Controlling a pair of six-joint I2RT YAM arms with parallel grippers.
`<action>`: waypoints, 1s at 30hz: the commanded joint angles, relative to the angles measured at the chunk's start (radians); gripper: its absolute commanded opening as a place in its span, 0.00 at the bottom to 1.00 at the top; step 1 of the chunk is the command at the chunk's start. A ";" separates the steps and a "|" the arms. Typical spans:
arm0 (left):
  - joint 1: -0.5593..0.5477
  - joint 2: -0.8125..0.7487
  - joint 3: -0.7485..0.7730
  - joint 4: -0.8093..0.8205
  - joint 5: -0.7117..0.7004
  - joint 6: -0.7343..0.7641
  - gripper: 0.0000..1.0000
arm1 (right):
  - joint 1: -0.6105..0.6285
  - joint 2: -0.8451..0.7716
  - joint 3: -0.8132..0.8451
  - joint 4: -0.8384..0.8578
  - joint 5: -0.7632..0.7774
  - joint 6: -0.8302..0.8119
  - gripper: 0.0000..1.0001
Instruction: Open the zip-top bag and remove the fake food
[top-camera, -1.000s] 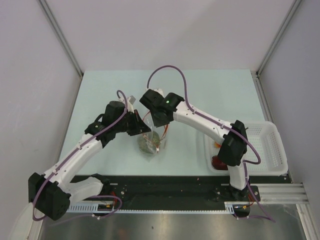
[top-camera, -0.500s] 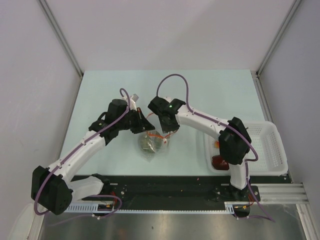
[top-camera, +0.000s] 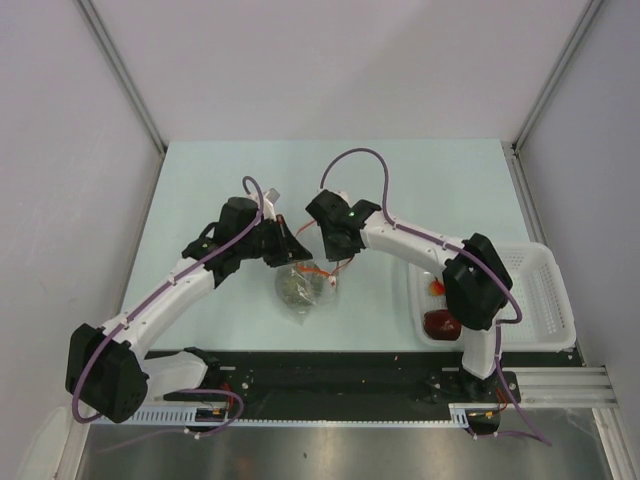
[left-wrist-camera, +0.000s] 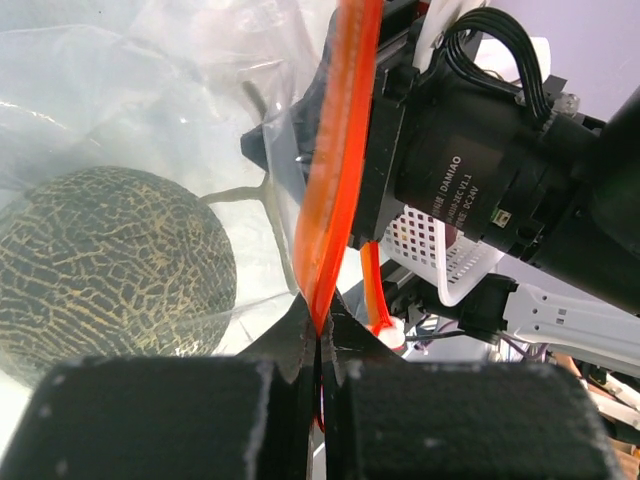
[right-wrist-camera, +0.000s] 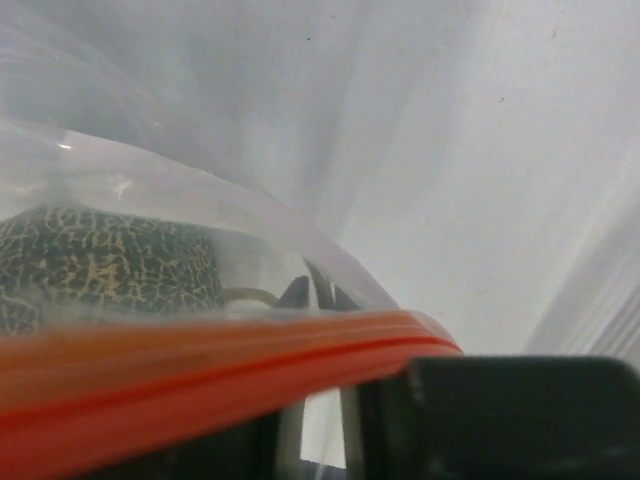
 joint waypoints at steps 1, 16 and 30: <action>0.000 -0.005 0.041 -0.001 0.019 -0.002 0.00 | 0.008 -0.016 -0.001 0.062 -0.008 -0.001 0.12; 0.000 0.003 0.059 -0.075 0.024 0.097 0.00 | 0.033 -0.148 0.111 -0.027 -0.094 0.071 0.00; 0.002 0.031 0.068 -0.087 0.043 0.120 0.00 | -0.039 -0.152 0.266 -0.065 -0.285 0.175 0.00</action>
